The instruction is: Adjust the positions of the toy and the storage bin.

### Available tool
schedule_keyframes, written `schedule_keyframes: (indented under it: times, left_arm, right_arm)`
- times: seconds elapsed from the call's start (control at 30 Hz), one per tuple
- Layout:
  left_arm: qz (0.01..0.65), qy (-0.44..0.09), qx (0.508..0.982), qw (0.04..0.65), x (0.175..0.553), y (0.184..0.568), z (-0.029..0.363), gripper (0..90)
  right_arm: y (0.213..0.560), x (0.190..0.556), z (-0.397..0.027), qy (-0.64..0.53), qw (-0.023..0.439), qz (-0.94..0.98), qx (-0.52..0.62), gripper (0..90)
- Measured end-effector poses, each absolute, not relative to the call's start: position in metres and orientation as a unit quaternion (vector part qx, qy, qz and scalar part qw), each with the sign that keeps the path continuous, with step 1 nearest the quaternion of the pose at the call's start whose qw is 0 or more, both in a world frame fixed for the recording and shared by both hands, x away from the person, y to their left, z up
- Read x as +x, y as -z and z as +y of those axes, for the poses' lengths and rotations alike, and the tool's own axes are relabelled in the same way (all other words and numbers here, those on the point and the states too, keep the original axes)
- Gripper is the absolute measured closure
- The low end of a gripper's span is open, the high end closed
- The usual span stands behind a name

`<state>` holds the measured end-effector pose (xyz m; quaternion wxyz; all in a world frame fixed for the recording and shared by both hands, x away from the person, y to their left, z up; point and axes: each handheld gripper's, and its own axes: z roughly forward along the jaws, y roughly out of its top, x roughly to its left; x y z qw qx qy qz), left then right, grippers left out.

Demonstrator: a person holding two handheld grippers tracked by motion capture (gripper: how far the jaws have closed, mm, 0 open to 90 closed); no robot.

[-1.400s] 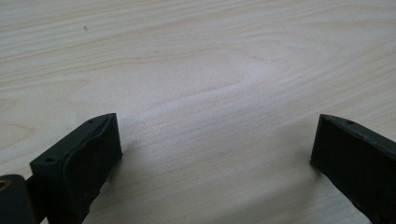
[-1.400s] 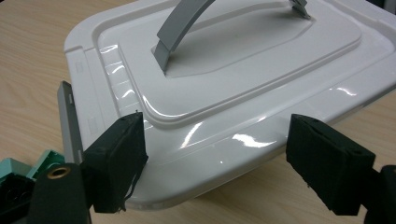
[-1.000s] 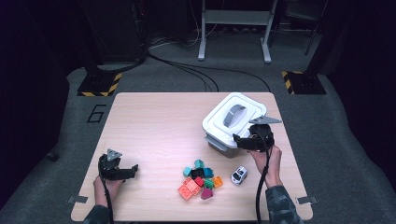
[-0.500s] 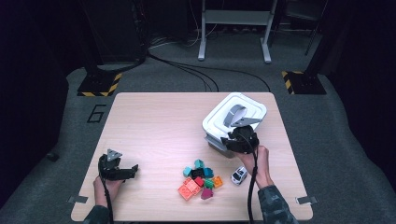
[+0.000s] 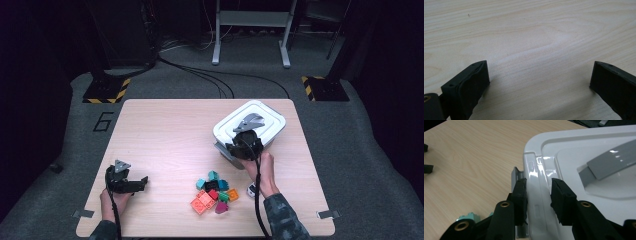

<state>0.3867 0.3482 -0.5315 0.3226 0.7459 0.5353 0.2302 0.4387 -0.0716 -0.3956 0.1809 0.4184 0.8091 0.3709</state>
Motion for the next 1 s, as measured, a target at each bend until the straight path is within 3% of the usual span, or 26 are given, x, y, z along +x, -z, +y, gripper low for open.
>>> schedule_keyframes:
  times: [0.3,0.33,0.7,1.0]
  left_arm:
    - [0.533,-0.231,0.749,0.320,0.387,0.531,0.349,2.2]
    - [0.533,-0.231,0.749,0.320,0.387,0.531,0.349,2.2]
    - [0.533,-0.230,0.750,0.318,0.387,0.531,0.349,2.2]
    - [0.532,-0.230,0.749,0.321,0.387,0.531,0.349,2.2]
  right_arm:
    - [0.395,0.450,-0.055,-0.370,0.179,0.811,0.416,65.3]
    - [0.395,0.450,-0.056,-0.372,0.177,0.812,0.413,62.1]
    - [0.385,0.452,-0.097,-0.373,0.190,0.789,0.450,60.5]
    - [0.389,0.461,-0.092,-0.373,0.187,0.781,0.465,64.9]
